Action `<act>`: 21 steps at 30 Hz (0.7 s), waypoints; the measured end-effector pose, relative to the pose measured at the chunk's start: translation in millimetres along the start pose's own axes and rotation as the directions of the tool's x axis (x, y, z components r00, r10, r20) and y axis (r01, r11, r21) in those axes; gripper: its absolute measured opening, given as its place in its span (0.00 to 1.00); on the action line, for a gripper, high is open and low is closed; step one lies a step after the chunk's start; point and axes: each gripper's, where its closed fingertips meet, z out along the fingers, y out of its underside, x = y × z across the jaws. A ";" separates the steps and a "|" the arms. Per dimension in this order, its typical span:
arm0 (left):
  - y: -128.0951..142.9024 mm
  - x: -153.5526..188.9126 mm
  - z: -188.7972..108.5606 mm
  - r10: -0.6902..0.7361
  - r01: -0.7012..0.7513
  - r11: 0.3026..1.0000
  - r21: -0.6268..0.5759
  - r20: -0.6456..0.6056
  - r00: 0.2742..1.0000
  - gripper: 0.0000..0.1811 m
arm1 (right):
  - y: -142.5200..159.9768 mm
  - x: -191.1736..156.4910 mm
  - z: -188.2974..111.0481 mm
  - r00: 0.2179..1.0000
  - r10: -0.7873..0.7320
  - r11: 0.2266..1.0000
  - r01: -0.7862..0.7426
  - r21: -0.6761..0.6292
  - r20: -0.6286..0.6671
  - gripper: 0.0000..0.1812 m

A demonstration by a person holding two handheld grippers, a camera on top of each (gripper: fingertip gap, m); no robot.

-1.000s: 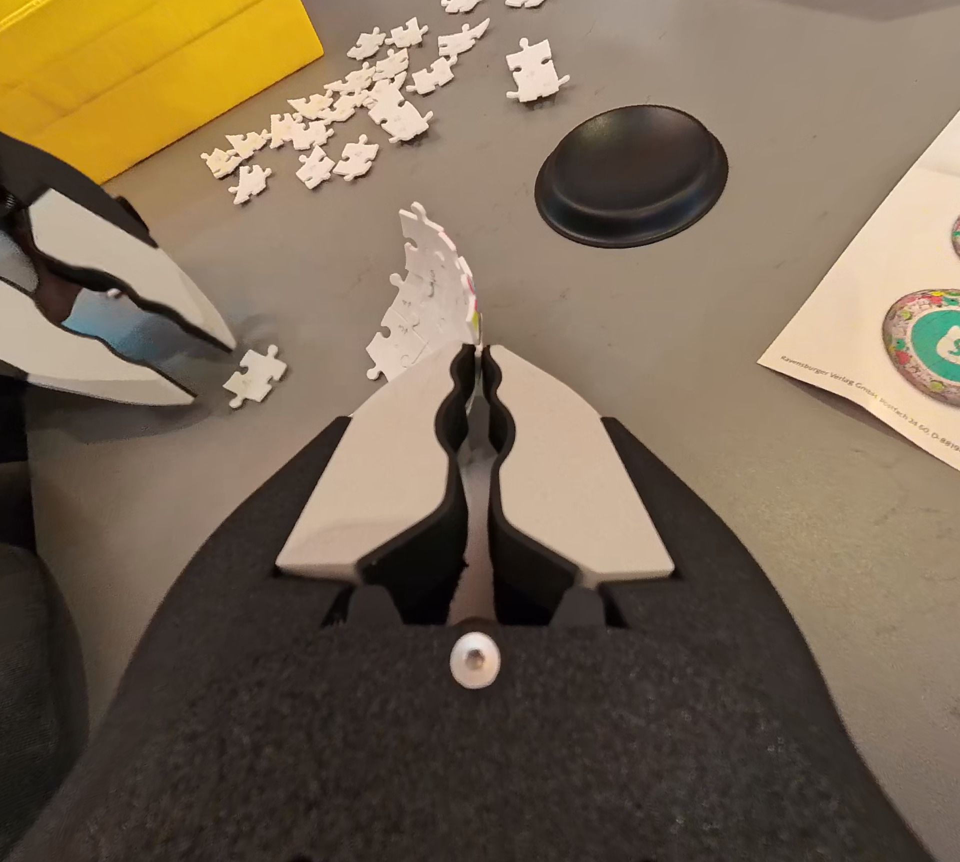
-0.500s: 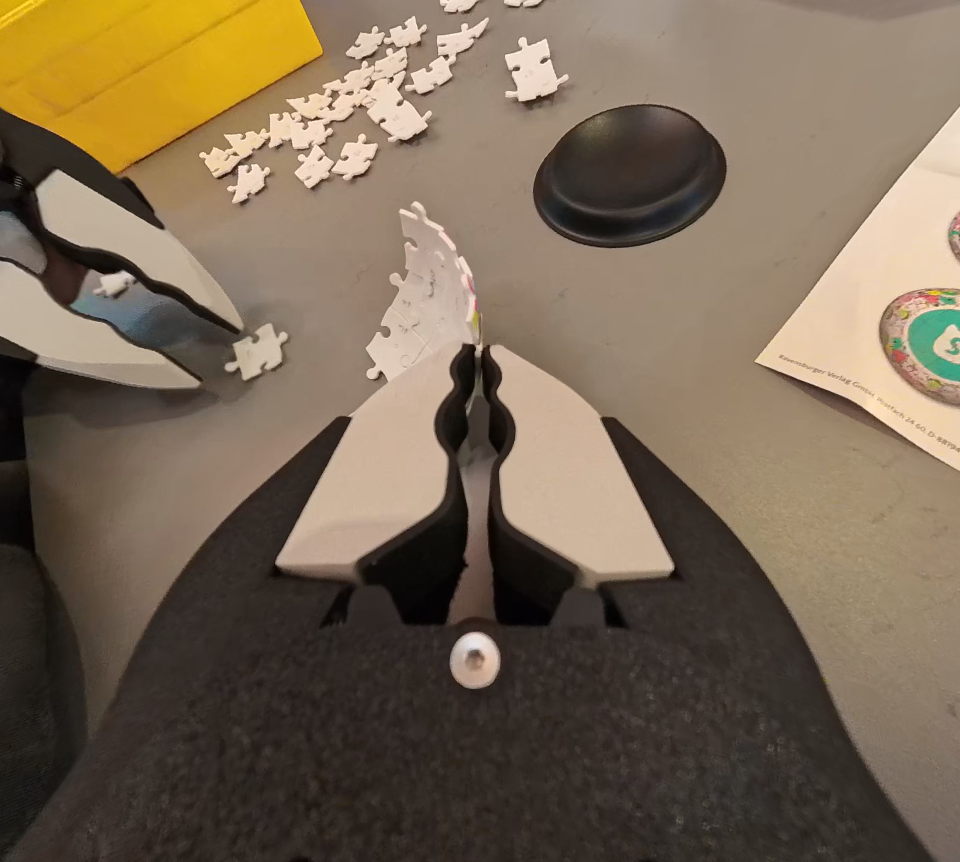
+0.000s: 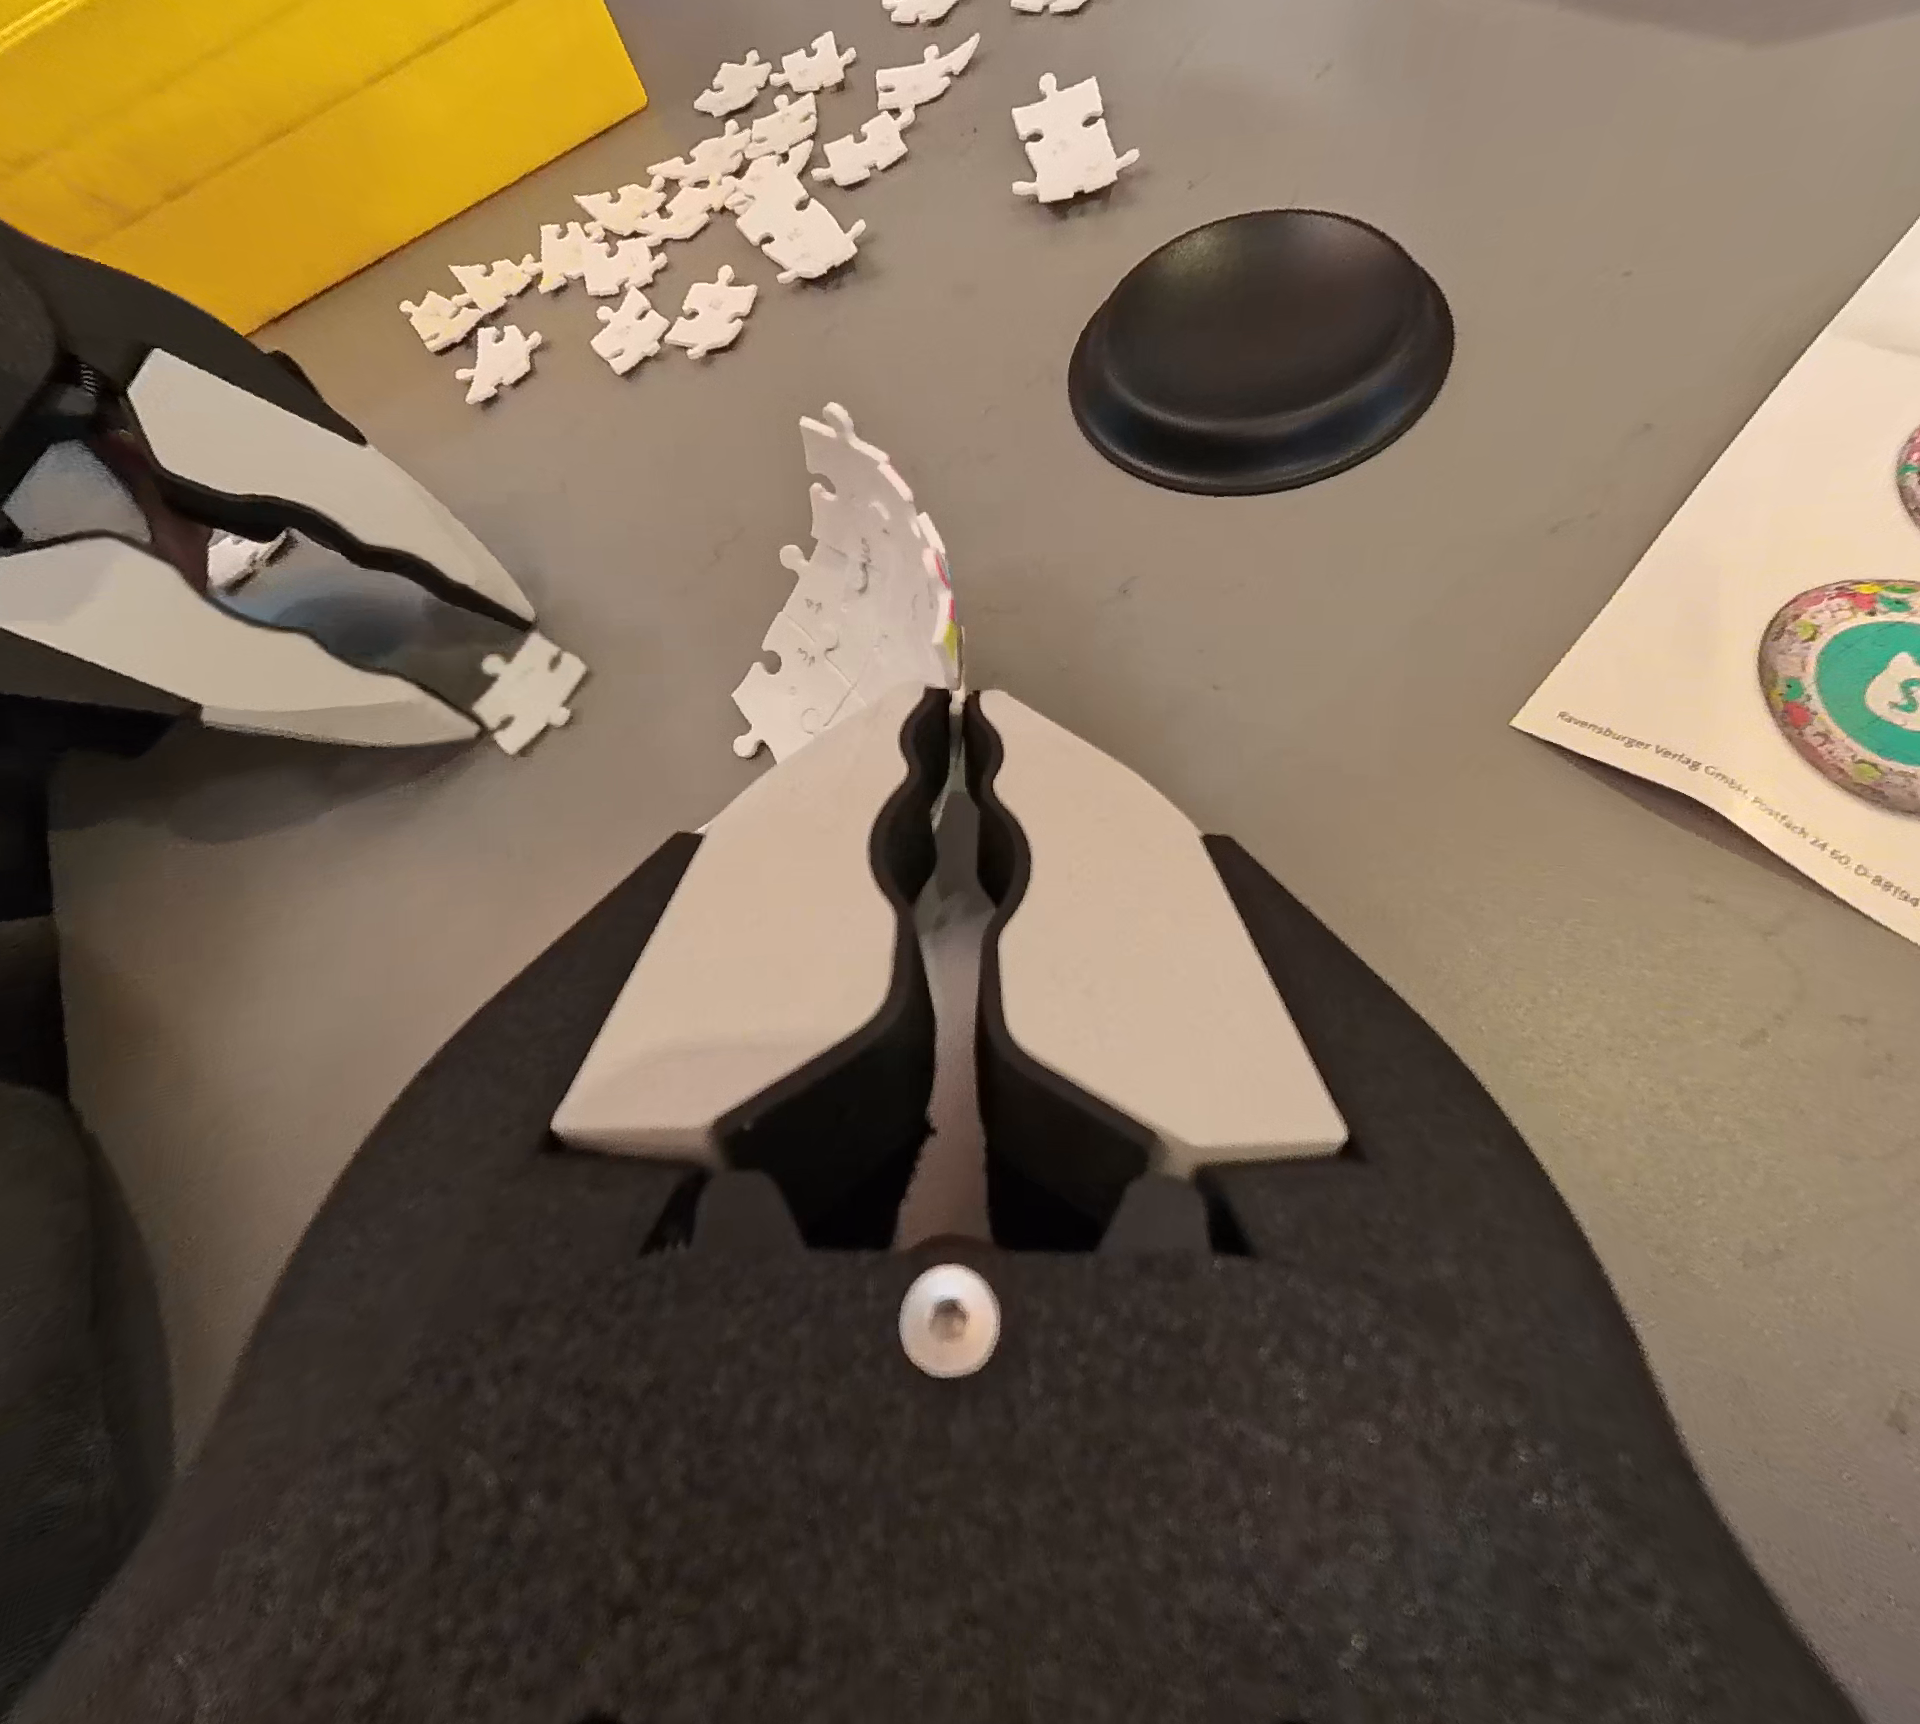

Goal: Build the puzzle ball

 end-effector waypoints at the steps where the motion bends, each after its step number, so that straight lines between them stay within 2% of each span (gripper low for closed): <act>1: -0.1 -0.8 0.1 0.009 -0.009 1.000 -0.002 -0.002 1.000 0.11 | 0.0 -0.1 -0.1 1.000 -0.001 1.000 0.001 0.000 0.000 0.01; 11: -18.1 6.8 6.4 0.127 -0.127 0.992 0.020 -0.041 0.991 0.09 | -0.6 -0.1 -0.5 1.000 -0.014 1.000 0.014 -0.002 -0.009 0.01; 21: -63.5 10.7 10.3 0.180 -0.180 0.979 0.098 0.005 0.984 0.09 | -0.9 0.4 -0.6 1.000 -0.013 1.000 0.013 -0.001 -0.011 0.01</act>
